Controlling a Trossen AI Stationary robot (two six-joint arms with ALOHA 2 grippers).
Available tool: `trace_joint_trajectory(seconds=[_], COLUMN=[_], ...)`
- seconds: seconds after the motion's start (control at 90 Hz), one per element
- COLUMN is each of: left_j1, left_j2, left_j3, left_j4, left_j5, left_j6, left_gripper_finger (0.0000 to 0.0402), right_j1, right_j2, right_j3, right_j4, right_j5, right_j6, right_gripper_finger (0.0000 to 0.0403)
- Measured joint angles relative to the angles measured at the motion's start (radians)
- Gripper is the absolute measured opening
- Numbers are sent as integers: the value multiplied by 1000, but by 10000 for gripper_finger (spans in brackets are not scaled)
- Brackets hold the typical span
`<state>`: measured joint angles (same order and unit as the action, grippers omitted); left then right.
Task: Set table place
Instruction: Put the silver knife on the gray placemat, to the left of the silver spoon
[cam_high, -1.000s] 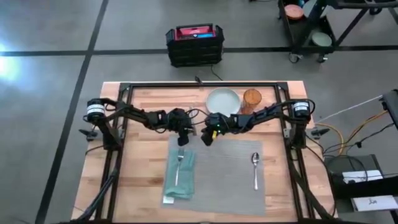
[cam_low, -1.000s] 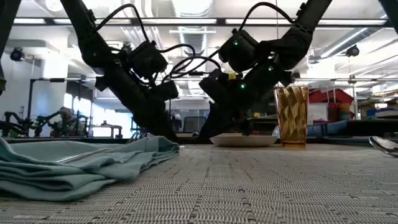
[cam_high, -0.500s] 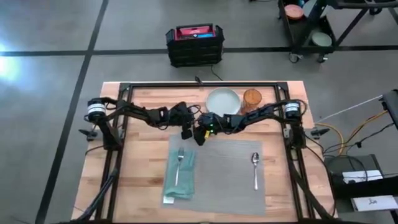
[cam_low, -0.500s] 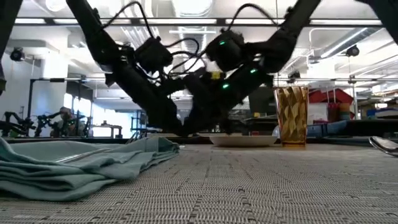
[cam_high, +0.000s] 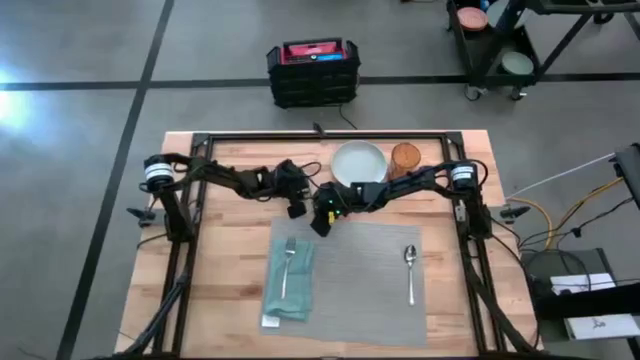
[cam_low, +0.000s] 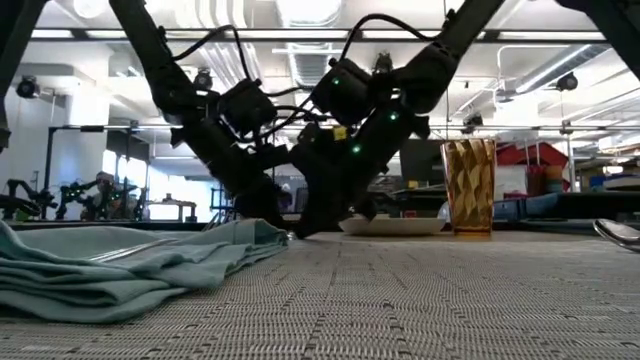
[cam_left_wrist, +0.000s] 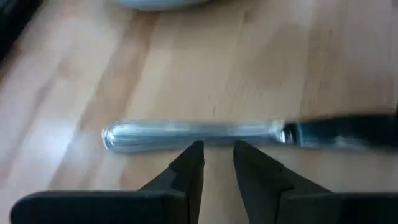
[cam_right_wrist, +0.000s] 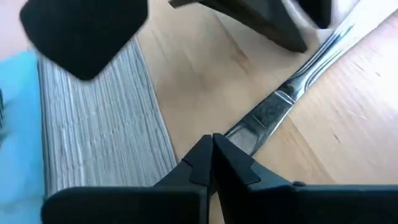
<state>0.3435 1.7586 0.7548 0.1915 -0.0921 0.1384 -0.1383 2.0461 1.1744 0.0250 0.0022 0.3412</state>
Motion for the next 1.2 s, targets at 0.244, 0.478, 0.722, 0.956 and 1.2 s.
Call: trace_joint_trajectory(seconds=[0.244, 0.478, 0.722, 0.956, 1.2], left_j1=[-7, 11, 29, 30, 35], left_j2=[-44, -78, 43, 64, 60], left_j3=[-3, 12, 57, 81, 86], left_j4=[-113, 18, 48, 46, -36], left_j5=[13, 28, 27, 3, 2], left_j6=[-67, -5, 23, 24, 32], left_gripper_finger=[75, 75, 75, 75, 75], right_j1=[-6, -4, -4, -4, -4], right_j2=[-11, -11, -10, -10, -10], right_j3=[6, 8, 8, 8, 8], right_j4=[-24, -24, -21, -22, -33], right_j5=[-3, -2, -2, 0, 1], right_j6=[-61, -54, -53, -53, -55], right_gripper_finger=[0, 0, 0, 0, 0])
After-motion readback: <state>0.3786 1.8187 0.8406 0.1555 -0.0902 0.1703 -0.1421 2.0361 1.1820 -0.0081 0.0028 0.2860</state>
